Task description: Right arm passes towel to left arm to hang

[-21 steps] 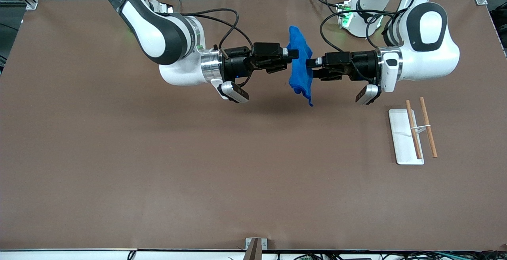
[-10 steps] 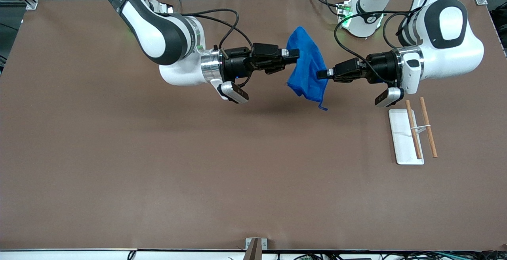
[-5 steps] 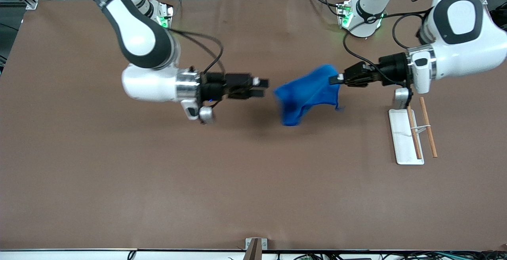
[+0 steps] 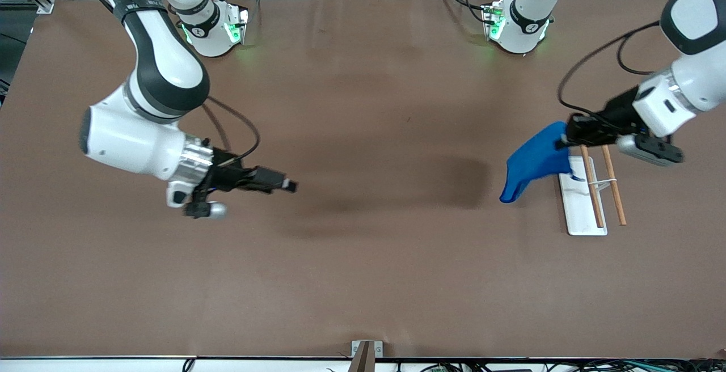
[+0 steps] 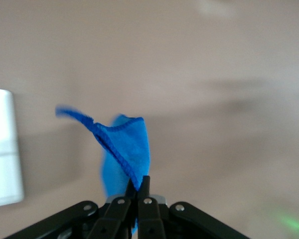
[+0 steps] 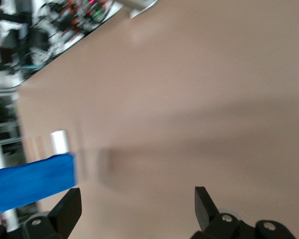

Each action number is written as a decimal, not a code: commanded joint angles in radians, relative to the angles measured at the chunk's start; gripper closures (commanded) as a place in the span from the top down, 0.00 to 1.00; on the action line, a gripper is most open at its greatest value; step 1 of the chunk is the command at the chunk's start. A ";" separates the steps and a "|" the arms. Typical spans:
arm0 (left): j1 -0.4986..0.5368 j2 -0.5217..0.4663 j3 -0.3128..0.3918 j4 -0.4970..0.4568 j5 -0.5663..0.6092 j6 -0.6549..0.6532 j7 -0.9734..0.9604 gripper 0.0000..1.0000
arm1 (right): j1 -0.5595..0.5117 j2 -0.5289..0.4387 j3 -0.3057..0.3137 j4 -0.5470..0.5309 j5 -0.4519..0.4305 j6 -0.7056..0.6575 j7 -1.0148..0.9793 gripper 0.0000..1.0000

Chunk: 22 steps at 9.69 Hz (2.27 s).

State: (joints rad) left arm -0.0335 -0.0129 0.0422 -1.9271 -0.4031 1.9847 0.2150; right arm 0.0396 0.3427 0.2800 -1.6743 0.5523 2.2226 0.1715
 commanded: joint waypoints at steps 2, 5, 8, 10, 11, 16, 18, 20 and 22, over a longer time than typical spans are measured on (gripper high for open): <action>0.015 0.077 0.045 -0.019 0.125 0.106 0.018 0.00 | 0.002 -0.164 -0.161 -0.093 -0.448 -0.052 0.054 1.00; 0.035 0.108 0.192 -0.021 0.167 0.147 0.175 0.00 | -0.012 -0.304 -0.300 -0.074 -0.537 -0.291 0.039 1.00; 0.055 0.131 0.284 -0.079 0.167 0.201 0.292 0.00 | -0.062 -0.401 -0.309 0.014 -0.538 -0.548 -0.018 1.00; 0.085 0.183 0.306 -0.078 0.159 0.213 0.345 0.00 | -0.070 -0.393 -0.311 0.182 -0.566 -0.695 -0.098 1.00; 0.092 0.203 0.306 -0.078 0.158 0.214 0.354 0.05 | -0.070 -0.392 -0.323 0.220 -0.574 -0.719 -0.095 1.00; 0.101 0.189 0.323 -0.012 0.173 0.204 0.340 1.00 | -0.073 -0.389 -0.338 0.237 -0.581 -0.768 -0.107 1.00; 0.092 0.124 0.271 -0.027 0.199 0.201 0.243 1.00 | -0.075 -0.378 -0.351 0.217 -0.574 -0.785 -0.096 1.00; 0.081 0.041 0.150 -0.029 0.335 0.127 0.080 1.00 | -0.075 -0.376 -0.351 0.214 -0.571 -0.775 -0.096 1.00; 0.040 -0.031 0.075 0.002 0.389 -0.002 -0.024 1.00 | -0.075 -0.376 -0.351 0.214 -0.571 -0.774 -0.098 1.00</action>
State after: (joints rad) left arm 0.0244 -0.0083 0.1426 -1.9189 -0.0646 2.0458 0.2345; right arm -0.0261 -0.0257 -0.0763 -1.4535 -0.0155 1.4449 0.0799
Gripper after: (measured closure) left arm 0.000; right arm 0.000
